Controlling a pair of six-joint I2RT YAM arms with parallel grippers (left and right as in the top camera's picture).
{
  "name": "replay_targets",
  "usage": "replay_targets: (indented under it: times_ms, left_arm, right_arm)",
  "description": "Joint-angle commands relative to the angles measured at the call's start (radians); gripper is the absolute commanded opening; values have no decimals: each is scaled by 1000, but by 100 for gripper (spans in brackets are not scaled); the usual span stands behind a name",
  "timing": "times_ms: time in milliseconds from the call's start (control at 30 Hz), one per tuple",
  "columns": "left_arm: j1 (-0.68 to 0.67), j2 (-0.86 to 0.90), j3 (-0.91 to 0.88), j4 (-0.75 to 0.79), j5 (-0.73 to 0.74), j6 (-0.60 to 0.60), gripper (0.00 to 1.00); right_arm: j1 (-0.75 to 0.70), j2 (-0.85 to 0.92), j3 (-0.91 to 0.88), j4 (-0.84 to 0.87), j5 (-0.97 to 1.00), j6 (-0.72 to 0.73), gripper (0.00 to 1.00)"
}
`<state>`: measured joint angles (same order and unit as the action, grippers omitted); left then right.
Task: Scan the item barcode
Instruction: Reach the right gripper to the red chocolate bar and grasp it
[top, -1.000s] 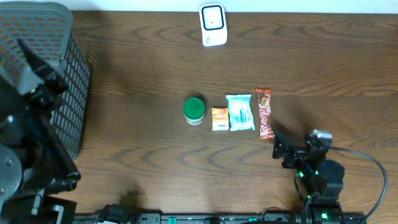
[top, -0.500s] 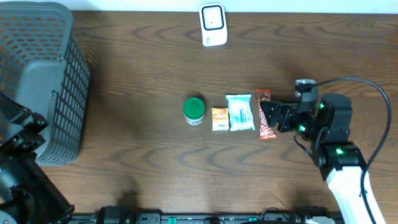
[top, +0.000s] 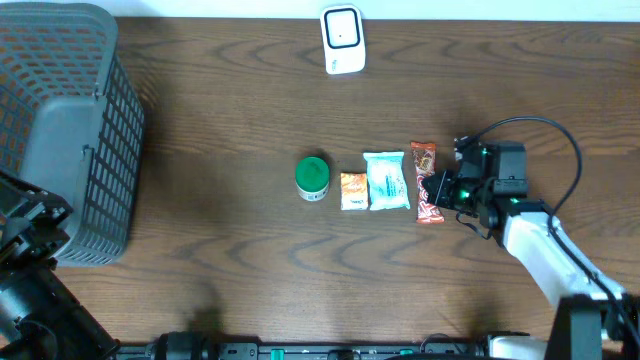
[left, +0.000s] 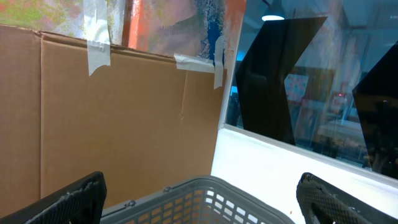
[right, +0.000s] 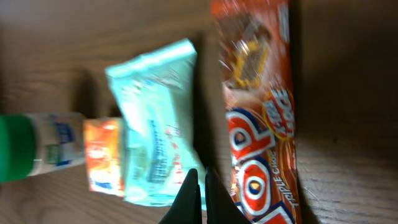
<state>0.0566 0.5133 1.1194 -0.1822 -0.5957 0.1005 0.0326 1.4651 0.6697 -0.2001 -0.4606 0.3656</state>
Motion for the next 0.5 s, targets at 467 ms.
replay_targets:
  times_ms: [467]
  left_arm:
    - [5, -8, -4, 16, 13, -17, 98]
  right_arm:
    - [14, 134, 33, 16, -61, 53, 1]
